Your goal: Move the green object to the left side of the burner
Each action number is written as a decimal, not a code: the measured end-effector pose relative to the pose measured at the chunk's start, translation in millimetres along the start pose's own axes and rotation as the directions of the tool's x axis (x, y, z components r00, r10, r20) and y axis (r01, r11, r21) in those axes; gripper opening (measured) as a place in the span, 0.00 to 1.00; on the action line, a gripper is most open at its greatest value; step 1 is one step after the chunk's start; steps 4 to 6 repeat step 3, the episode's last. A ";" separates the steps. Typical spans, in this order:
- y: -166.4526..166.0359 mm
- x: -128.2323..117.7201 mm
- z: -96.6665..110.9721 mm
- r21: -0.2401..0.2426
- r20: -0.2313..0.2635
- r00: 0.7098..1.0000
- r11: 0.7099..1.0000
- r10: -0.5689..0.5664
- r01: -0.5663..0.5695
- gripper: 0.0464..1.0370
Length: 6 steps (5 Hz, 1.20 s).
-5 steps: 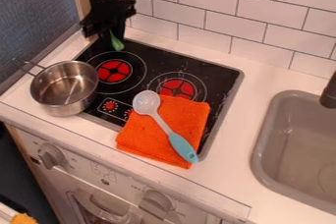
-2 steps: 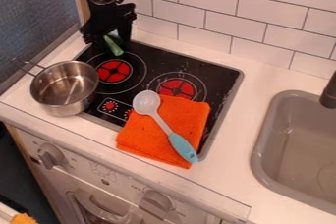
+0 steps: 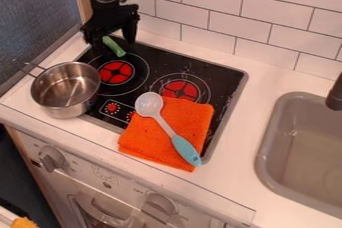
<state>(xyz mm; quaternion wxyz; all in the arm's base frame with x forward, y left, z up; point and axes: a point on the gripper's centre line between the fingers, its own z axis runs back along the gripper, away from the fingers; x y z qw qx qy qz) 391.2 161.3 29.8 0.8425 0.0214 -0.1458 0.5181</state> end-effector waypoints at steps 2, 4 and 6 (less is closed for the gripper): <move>-5.5 -4.8 56.9 -0.063 0.039 0.999 0.998 -0.021 0.023 0.96; -5.2 -10.8 98.7 -0.085 0.090 0.995 0.995 -0.042 0.049 0.96; -5.2 -10.8 98.7 -0.085 0.090 0.995 0.995 -0.042 0.049 0.96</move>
